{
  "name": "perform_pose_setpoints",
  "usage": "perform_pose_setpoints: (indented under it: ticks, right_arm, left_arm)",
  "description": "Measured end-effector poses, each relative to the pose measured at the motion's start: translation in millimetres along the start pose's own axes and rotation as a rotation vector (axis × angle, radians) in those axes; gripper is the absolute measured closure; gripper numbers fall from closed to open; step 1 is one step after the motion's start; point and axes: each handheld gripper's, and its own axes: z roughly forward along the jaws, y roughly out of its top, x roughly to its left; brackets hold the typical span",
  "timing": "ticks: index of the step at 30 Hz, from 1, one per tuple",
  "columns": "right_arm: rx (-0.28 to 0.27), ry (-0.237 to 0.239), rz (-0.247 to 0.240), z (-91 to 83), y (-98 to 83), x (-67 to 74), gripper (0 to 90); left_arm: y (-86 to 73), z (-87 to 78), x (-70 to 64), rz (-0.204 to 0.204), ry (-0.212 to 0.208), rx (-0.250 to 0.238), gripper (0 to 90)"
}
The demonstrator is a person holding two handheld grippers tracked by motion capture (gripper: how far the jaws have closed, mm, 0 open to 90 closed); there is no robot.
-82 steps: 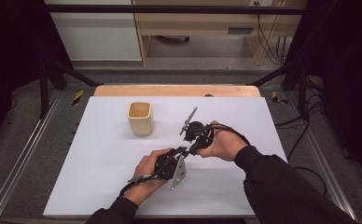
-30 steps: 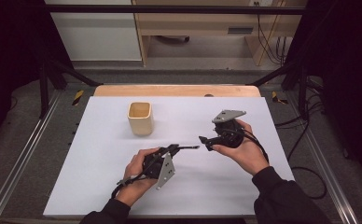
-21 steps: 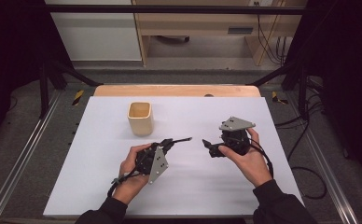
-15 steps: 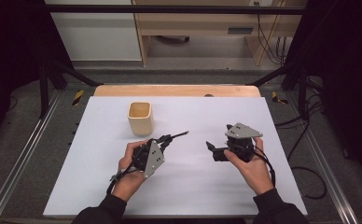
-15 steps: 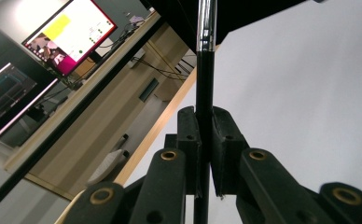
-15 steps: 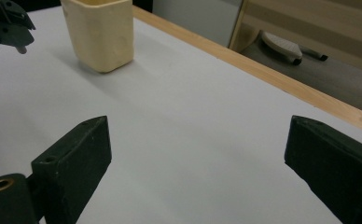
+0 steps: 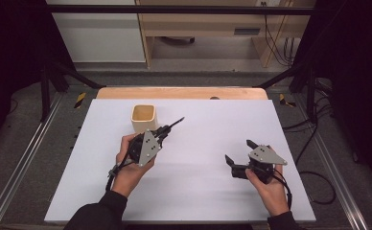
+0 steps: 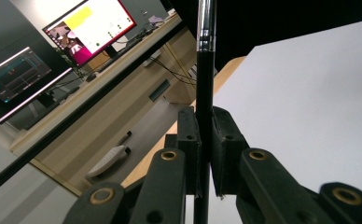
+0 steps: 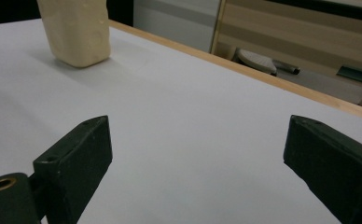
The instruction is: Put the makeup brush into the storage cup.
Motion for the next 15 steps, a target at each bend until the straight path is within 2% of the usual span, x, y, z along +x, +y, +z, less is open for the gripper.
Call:
perform_pose_setpoints:
  ticks: [3, 7, 10, 15]
  right_arm:
    - [-0.011, -0.017, -0.006, -1.1, -3.4, -2.5, 10.0]
    - [-0.022, -0.006, -0.002, -4.0, -7.2, -6.8, 8.5]
    - [-0.013, -0.015, 0.009, -7.4, -11.1, -8.8, 7.4]
    - [-0.031, -0.027, 0.016, -11.8, -16.9, -11.6, 5.8]
  left_arm:
    - [3.3, -1.9, 6.6, -0.018, 0.008, -0.007, 83.5]
    - [4.7, -3.9, 14.5, -0.036, 0.02, -0.004, 83.4]
    - [5.9, -5.2, 19.3, -0.041, 0.027, -0.002, 83.5]
    - [8.3, -7.1, 24.7, -0.046, 0.039, -0.005, 83.5]
